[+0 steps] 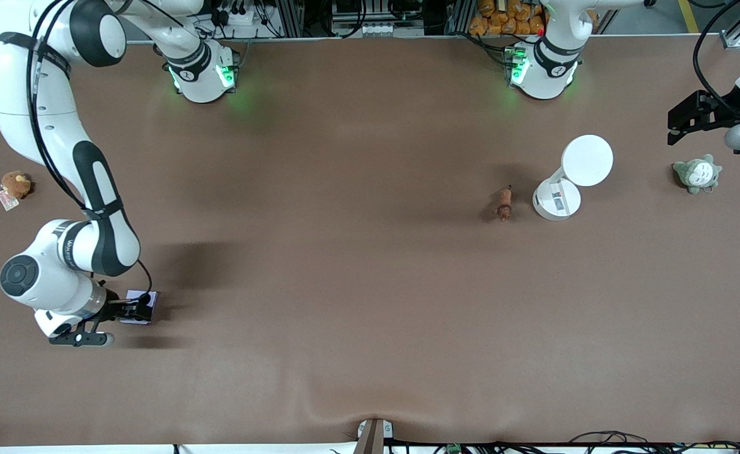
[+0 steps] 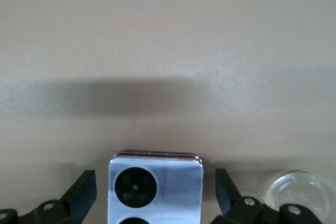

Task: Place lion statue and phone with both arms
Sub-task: 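Carry the white phone with the right gripper beside the glass cup, then open the right gripper off the phone and draw it back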

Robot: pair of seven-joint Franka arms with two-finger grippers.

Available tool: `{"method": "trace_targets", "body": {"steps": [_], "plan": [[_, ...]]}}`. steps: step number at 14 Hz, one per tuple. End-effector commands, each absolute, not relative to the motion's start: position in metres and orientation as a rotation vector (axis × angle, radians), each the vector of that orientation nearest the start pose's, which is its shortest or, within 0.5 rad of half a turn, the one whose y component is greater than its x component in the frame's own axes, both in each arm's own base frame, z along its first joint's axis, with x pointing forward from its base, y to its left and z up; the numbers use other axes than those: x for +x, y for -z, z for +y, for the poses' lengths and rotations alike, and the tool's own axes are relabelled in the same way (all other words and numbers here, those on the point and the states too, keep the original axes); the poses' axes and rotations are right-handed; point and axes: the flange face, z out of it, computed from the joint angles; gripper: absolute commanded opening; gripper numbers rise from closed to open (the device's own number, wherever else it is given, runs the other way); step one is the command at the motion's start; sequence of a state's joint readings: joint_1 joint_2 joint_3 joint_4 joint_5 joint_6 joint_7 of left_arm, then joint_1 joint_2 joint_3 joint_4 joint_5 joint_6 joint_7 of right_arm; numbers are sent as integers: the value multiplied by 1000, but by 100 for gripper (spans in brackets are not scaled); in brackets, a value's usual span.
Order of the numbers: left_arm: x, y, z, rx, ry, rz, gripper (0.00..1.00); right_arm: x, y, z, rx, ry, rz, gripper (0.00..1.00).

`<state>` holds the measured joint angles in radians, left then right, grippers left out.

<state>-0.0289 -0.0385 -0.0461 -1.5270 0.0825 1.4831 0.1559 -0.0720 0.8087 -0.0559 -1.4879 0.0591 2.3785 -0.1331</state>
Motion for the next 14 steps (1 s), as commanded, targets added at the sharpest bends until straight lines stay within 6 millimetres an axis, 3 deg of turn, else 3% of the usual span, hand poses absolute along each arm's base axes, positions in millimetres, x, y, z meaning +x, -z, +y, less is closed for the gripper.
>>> {"method": "trace_targets", "body": {"steps": [1, 3, 4, 6, 9, 12, 14], "plan": [[536, -662, -30, -3024, -2, 343, 100, 724, -243, -80, -3142, 96, -8, 100], [536, -660, -25, -3102, -6, 276, 100, 725, -283, -80, -3149, 140, -27, 100], [536, -659, -10, -3143, -12, 185, 100, 720, -304, -79, -3149, 119, -25, 100], [536, -658, -13, -3147, -17, 149, 100, 705, -344, -67, -3143, 57, -35, 100], [536, -658, -13, -3151, -22, 24, 100, 668, -374, -56, -3147, 53, -59, 100], [536, -657, -15, -3151, -22, 18, 100, 632, -398, -50, -3155, 37, -81, 100], [538, -655, -17, -3148, -29, 23, 100, 617, -433, -47, -3153, 64, -85, 100]]}}
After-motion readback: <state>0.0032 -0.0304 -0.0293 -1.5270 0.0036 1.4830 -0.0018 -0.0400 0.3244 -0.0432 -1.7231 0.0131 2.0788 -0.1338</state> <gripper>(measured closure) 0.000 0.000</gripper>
